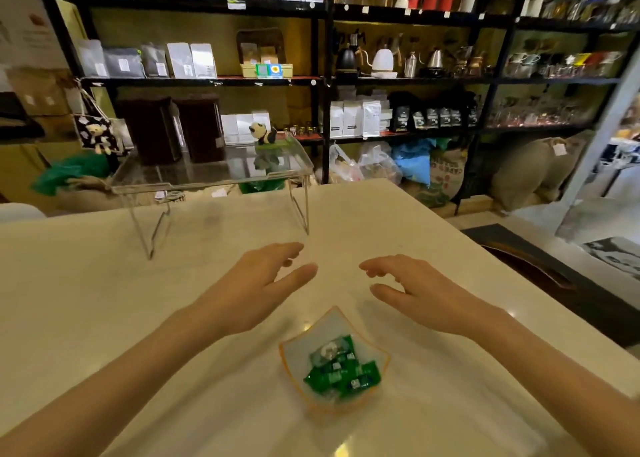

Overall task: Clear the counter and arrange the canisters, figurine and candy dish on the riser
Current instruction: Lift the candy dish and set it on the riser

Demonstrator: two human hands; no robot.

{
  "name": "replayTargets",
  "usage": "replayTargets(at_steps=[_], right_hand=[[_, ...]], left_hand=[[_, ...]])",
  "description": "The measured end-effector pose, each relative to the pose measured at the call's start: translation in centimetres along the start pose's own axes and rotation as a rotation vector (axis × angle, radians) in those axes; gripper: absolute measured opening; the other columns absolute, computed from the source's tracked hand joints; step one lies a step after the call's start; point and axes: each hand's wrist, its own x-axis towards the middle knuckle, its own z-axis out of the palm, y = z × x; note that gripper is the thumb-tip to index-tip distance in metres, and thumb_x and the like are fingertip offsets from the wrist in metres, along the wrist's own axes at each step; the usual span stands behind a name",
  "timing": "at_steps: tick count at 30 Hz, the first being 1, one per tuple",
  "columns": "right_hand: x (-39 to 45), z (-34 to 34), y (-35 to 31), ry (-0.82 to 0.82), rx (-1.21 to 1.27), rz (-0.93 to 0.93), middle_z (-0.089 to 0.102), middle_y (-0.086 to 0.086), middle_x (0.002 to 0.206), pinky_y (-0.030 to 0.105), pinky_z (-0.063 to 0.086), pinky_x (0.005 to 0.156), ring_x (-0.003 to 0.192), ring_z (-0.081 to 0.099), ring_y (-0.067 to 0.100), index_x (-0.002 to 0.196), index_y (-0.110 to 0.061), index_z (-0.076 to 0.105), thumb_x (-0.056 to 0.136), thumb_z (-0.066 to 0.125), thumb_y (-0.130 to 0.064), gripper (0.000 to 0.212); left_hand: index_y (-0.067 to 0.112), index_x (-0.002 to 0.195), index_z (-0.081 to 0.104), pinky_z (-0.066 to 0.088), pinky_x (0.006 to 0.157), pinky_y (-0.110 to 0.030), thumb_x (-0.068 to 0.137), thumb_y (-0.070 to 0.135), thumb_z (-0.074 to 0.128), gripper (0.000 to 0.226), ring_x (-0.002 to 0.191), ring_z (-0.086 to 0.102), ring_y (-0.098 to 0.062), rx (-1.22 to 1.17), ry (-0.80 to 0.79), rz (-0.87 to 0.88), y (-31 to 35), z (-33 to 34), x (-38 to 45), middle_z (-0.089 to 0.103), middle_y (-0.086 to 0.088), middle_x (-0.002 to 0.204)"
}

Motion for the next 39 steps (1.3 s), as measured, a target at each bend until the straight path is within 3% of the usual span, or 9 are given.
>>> replayTargets(at_steps=[7,10,14,17,25,29,31,34,39], right_hand=[[-3.8,2.5,-0.8,-0.022,0.280,0.035,0.062,-0.005,0.112,0.004,0.036,0.070,0.086,0.051,-0.003,0.123,-0.024,0.055,0.093,0.044,-0.031,0.033],[-4.5,3.5,-1.0,-0.020,0.368,0.051,0.069,-0.008,0.103,0.007,0.040,0.067,0.079,0.057,-0.001,0.114,-0.024,0.063,0.092,0.045,-0.028,0.028],[-4.5,3.7,-1.4,-0.009,0.603,0.158,0.062,-0.017,0.047,0.009,0.036,0.042,0.042,0.050,-0.001,0.100,-0.016,0.068,0.091,0.047,-0.014,0.023],[-4.5,3.5,-2.0,-0.069,0.754,0.257,0.052,-0.008,0.032,0.016,0.026,0.033,0.032,0.039,0.006,0.099,-0.008,0.068,0.091,0.045,-0.008,0.025],[-3.8,2.8,-2.8,-0.179,0.894,0.334,0.059,0.003,0.036,0.019,0.036,0.032,0.029,0.046,0.012,0.097,0.009,0.065,0.085,0.044,0.000,0.026],[-2.6,1.6,-2.8,-0.153,0.880,0.318,0.063,0.007,0.045,0.022,0.042,0.035,0.034,0.050,0.015,0.094,0.009,0.066,0.084,0.048,-0.003,0.023],[-1.6,0.7,-3.2,-0.126,0.904,0.299,0.063,0.008,0.046,0.022,0.044,0.034,0.034,0.050,0.015,0.094,0.011,0.064,0.084,0.050,-0.003,0.023],[0.3,-1.2,-3.9,-0.071,0.916,0.265,0.063,0.009,0.048,0.021,0.047,0.036,0.036,0.053,0.015,0.096,0.012,0.062,0.084,0.051,-0.005,0.023],[4.3,-4.3,-4.9,0.018,0.902,0.194,0.062,0.015,0.059,0.022,0.048,0.037,0.039,0.053,0.015,0.099,0.012,0.062,0.086,0.050,-0.006,0.025]], left_hand=[[0.029,0.138,0.036,0.045,0.093,-0.022,0.032,0.096,0.035,0.125,0.111,0.048,0.000,-0.012,-0.151,-0.074,0.1,2.5,-6.0,0.050,0.015,0.130],[0.026,0.134,0.041,0.045,0.082,-0.018,0.026,0.094,0.044,0.127,0.097,0.050,0.000,0.003,-0.077,-0.122,0.8,3.9,-7.7,0.051,0.015,0.111],[0.021,0.137,0.036,0.050,0.082,-0.023,0.035,0.078,0.055,0.119,0.096,0.053,-0.005,-0.060,0.052,-0.176,1.1,5.6,-8.5,0.052,0.011,0.105],[0.018,0.139,0.035,0.051,0.084,-0.025,0.035,0.075,0.061,0.122,0.099,0.054,-0.008,-0.118,0.109,-0.207,1.8,6.2,-8.7,0.055,0.009,0.108],[0.025,0.126,0.048,0.057,0.077,-0.022,0.020,0.055,0.075,0.113,0.070,0.068,0.005,-0.442,0.156,-0.336,1.4,5.7,-8.2,0.061,0.017,0.090],[0.050,0.082,0.060,0.060,0.075,-0.024,0.023,0.048,0.079,0.062,0.072,0.069,0.003,-0.548,0.178,-0.338,1.2,4.1,-7.2,0.073,0.009,0.083],[0.051,0.094,0.064,0.060,0.077,-0.025,0.027,0.043,0.084,0.070,0.078,0.071,-0.005,-0.551,0.195,-0.309,1.3,2.7,-6.4,0.075,0.009,0.086],[0.020,0.135,0.044,0.056,0.086,-0.034,0.046,0.025,0.090,0.101,0.090,0.069,-0.011,-0.517,0.208,-0.300,1.8,0.2,-4.6,0.070,0.006,0.103],[0.023,0.126,0.054,0.056,0.079,-0.027,0.053,0.018,0.085,0.079,0.089,0.069,-0.010,-0.506,0.225,-0.210,1.7,-4.0,-1.0,0.071,0.006,0.098]])
